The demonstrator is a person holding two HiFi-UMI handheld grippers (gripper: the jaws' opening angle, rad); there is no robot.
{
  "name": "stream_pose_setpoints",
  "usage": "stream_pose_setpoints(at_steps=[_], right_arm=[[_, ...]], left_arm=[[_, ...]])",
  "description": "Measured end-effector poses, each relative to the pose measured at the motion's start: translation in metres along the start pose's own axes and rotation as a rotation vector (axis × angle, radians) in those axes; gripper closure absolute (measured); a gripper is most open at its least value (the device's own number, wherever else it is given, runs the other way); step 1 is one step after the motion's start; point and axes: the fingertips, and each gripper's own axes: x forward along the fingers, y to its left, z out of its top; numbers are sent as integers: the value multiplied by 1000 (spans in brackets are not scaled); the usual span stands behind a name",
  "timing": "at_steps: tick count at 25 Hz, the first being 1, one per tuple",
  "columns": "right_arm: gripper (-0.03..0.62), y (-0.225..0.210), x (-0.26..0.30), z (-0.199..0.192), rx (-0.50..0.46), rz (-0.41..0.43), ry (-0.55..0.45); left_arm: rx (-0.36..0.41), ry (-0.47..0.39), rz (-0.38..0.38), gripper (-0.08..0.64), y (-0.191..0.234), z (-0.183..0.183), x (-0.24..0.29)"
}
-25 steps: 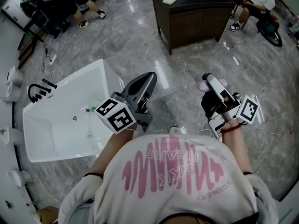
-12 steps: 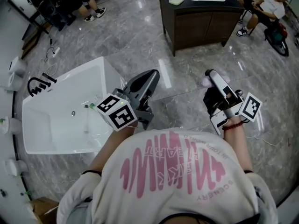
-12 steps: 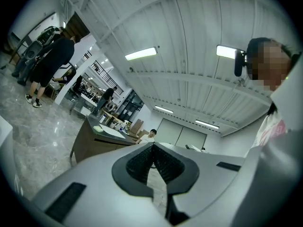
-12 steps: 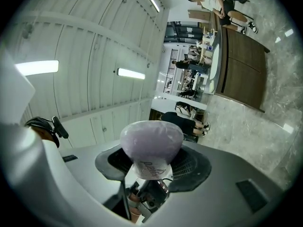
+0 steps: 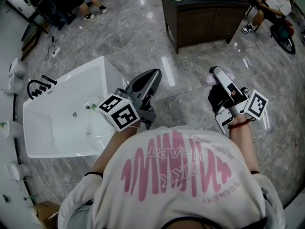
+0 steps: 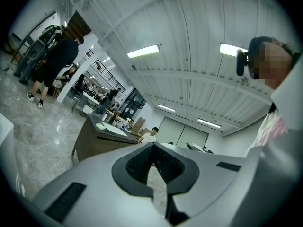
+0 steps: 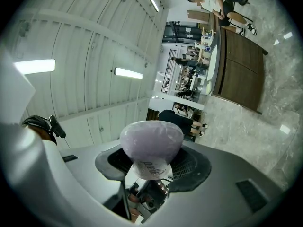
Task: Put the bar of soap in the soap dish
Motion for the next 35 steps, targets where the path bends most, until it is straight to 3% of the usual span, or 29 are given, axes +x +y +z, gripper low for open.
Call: stream_pose_setpoints(at_steps=[16,35], right_arm=[[376,-7,12,5,18,3,8],[376,-56,90,43,19,-24,1]], left_arm=[[7,18,15,560,11,5,8],[-21,28,6,560,97,37,59]])
